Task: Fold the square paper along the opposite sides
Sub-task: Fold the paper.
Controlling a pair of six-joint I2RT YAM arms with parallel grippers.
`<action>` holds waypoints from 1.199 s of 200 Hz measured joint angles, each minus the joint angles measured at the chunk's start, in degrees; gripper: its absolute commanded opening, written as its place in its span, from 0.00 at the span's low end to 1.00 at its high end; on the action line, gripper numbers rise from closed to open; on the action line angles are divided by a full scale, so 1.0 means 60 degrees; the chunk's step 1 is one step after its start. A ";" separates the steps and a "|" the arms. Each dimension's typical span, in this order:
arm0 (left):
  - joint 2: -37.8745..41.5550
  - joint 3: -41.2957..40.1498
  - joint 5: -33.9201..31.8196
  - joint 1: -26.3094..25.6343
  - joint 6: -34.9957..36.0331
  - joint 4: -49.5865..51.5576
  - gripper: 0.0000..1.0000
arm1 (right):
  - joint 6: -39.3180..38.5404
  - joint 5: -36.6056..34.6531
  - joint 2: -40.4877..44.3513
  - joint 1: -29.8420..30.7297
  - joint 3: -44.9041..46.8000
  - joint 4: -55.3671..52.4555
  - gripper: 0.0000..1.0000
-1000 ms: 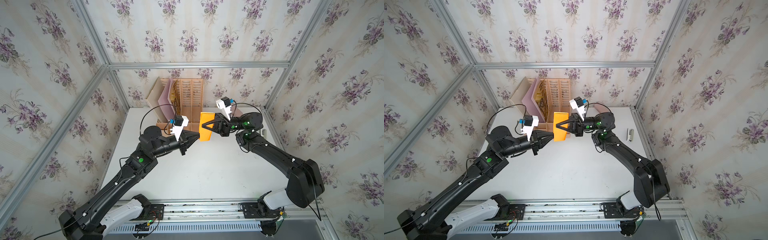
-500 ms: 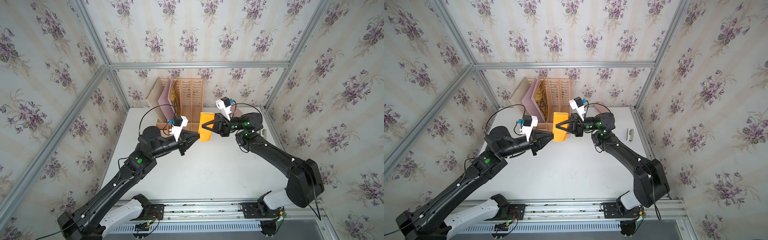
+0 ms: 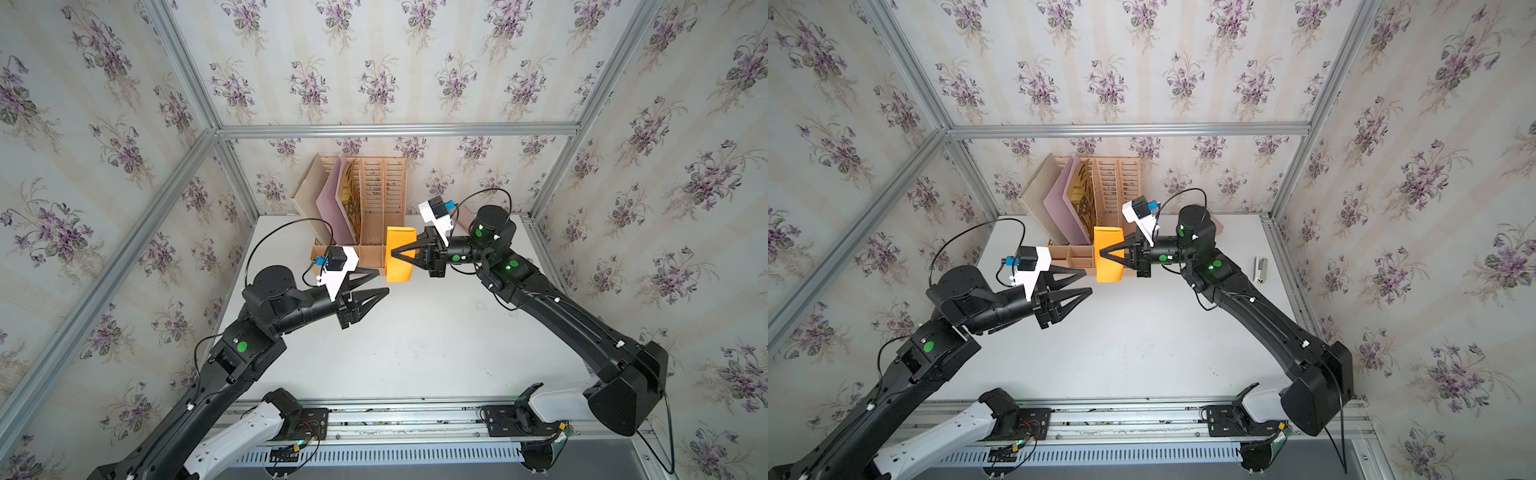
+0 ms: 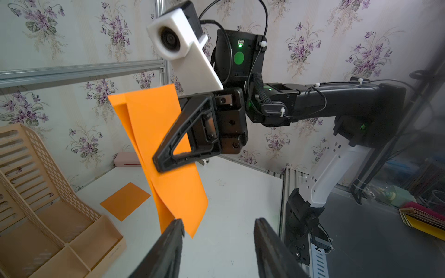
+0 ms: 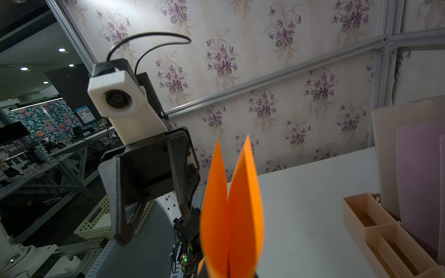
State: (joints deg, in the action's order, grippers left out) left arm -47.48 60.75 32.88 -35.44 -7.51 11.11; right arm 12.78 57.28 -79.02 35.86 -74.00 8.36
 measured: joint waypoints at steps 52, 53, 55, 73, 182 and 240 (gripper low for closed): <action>-0.0798 0.0444 -0.0484 0.0000 -0.0149 -0.0506 0.53 | -0.1781 -0.0415 0.0565 0.0280 0.0204 -0.1938 0.00; -0.0805 0.0448 -0.0488 0.0000 -0.0149 -0.0517 0.53 | -0.1803 -0.0419 0.0576 0.0280 0.0215 -0.1953 0.00; -0.0816 0.0463 -0.0499 0.0000 -0.0149 -0.0535 0.53 | -0.1851 -0.0419 0.0605 0.0280 0.0233 -0.1978 0.00; -0.0969 0.0601 -0.0594 0.0000 -0.0149 -0.0612 0.54 | -0.2197 -0.0375 0.0849 0.0280 0.0408 -0.2200 0.00; -0.1417 0.0769 0.0561 0.0004 -0.0244 -0.0794 0.59 | -0.2659 0.0670 0.0871 0.0280 0.0517 -0.1843 0.00; -0.1585 0.0732 0.0765 0.0018 -0.0277 -0.0994 0.45 | -0.2514 0.1341 0.0863 0.0280 0.0747 -0.1115 0.00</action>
State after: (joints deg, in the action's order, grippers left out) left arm -56.99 65.14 37.47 -35.33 -9.17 5.15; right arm -2.31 65.32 -73.84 37.54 -69.52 1.67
